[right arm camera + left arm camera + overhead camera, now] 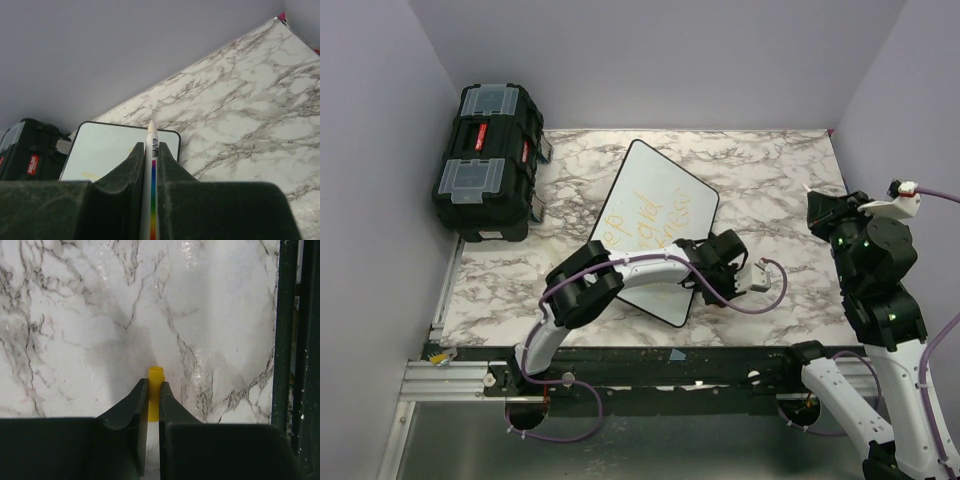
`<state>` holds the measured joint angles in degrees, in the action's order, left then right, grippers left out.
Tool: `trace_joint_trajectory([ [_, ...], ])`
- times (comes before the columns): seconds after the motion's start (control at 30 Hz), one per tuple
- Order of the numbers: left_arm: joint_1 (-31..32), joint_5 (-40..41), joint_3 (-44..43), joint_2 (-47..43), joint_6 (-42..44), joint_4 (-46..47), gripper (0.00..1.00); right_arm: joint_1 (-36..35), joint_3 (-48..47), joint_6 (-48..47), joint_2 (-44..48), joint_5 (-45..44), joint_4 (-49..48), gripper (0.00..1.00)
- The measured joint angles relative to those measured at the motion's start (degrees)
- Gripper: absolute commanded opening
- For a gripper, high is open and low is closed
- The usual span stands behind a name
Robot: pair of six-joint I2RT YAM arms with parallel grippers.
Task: Write a sentence on the whiteboard
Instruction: Pick up the pen cap from the center of the board, then insert the whiteboard marker without the cap into the pen cap.
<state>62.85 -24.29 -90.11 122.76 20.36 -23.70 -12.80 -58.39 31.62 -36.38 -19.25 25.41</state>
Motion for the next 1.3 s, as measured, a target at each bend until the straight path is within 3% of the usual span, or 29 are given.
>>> trace_joint_trajectory([
  [0.5,-8.5,-6.4,7.5,-17.9,-2.8,7.2,0.0,0.0,-0.8,0.3,1.0,7.5,5.4,0.01],
  [1.03,-16.2,-13.3,11.1,-27.6,-3.1,11.6,0.0,0.0,-3.3,-0.2,-6.8,36.5,8.6,0.01],
  [1.3,-18.1,-15.5,17.5,-32.9,-5.3,17.0,0.0,0.0,-0.8,-1.0,-9.8,46.7,8.7,0.01],
])
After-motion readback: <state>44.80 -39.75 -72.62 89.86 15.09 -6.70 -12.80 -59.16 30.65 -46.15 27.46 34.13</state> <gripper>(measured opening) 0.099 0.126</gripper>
